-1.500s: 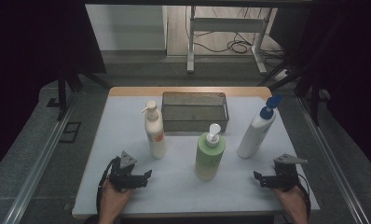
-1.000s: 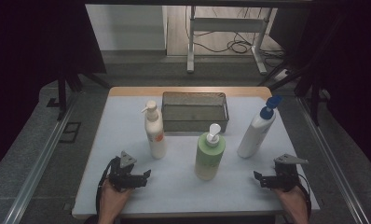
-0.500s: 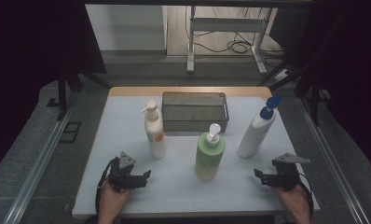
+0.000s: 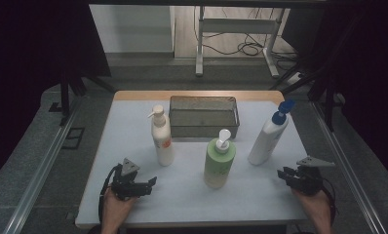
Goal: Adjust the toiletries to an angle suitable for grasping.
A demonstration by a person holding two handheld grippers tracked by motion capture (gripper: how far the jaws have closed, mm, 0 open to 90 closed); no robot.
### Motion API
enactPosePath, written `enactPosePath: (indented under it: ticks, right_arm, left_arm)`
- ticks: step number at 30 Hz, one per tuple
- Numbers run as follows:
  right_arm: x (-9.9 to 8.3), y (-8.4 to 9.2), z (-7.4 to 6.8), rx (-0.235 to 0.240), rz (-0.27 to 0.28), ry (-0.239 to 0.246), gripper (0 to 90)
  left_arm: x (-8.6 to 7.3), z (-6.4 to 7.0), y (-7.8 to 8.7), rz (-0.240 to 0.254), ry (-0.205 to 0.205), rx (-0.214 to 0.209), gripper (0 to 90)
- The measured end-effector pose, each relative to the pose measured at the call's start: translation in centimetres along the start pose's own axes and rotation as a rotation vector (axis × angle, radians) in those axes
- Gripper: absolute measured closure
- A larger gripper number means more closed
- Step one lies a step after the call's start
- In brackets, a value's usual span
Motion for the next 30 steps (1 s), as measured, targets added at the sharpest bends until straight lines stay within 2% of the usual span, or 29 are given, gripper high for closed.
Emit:
enactPosePath:
  ticks: [2, 3, 4, 5, 7, 8, 13, 23, 25, 26, 30]
  right_arm:
    - [0.2, -0.1, 0.5, -0.005, 0.002, -0.012, 76.2]
    - [0.7, -0.2, 1.1, -0.003, 0.016, -0.023, 83.7]
    - [0.7, -0.2, 1.1, -0.003, 0.016, -0.023, 83.7]
    - [1.1, -0.5, 1.5, 0.012, 0.023, -0.037, 89.6]
    - [1.3, -0.7, 1.8, 0.014, 0.024, -0.045, 89.8]
    - [1.8, -1.3, 2.4, -0.006, 0.025, -0.060, 89.9]
    - [3.0, -2.5, 2.9, -0.014, 0.019, -0.076, 89.9]
    - [4.8, -4.7, 3.2, -0.013, -0.009, -0.054, 89.8]
    - [4.9, -4.9, 3.1, -0.010, -0.008, -0.053, 89.8]
    - [5.1, -5.1, 2.9, -0.028, -0.013, -0.038, 89.8]
    - [5.3, -5.3, 3.1, -0.025, -0.012, -0.044, 89.8]
  left_arm:
    - [0.0, 0.1, -0.1, 0.000, 0.000, -0.001, 11.9]
    - [0.0, 0.2, -0.2, -0.004, -0.003, -0.002, 11.9]
    - [0.0, 0.2, -0.2, -0.004, -0.003, -0.002, 11.9]
    - [0.0, 0.2, -0.3, -0.009, -0.008, -0.001, 11.9]
    - [0.0, 0.3, -0.3, -0.010, -0.009, -0.002, 11.9]
    - [0.0, 0.3, -0.3, -0.009, -0.014, -0.001, 12.0]
    - [0.0, 0.4, -0.4, -0.010, -0.018, -0.002, 11.9]
    - [-0.3, 0.5, -0.7, -0.022, -0.025, -0.003, 12.0]
    - [-0.3, 0.6, -0.7, -0.023, -0.025, -0.004, 12.0]
    - [-0.3, 0.6, -0.7, -0.026, -0.024, -0.004, 12.1]
    - [-0.4, 0.6, -0.9, -0.031, -0.025, -0.005, 12.1]
Point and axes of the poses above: each handheld gripper's, and its own axes: y roughly backward along the jaws, x roughly out of its top, z roughly to its right, the point moved 8 cm from there along -y, roughly forward along the jaws, and after that the axes turned 8 degrees about -z, right-handed, at the moved point
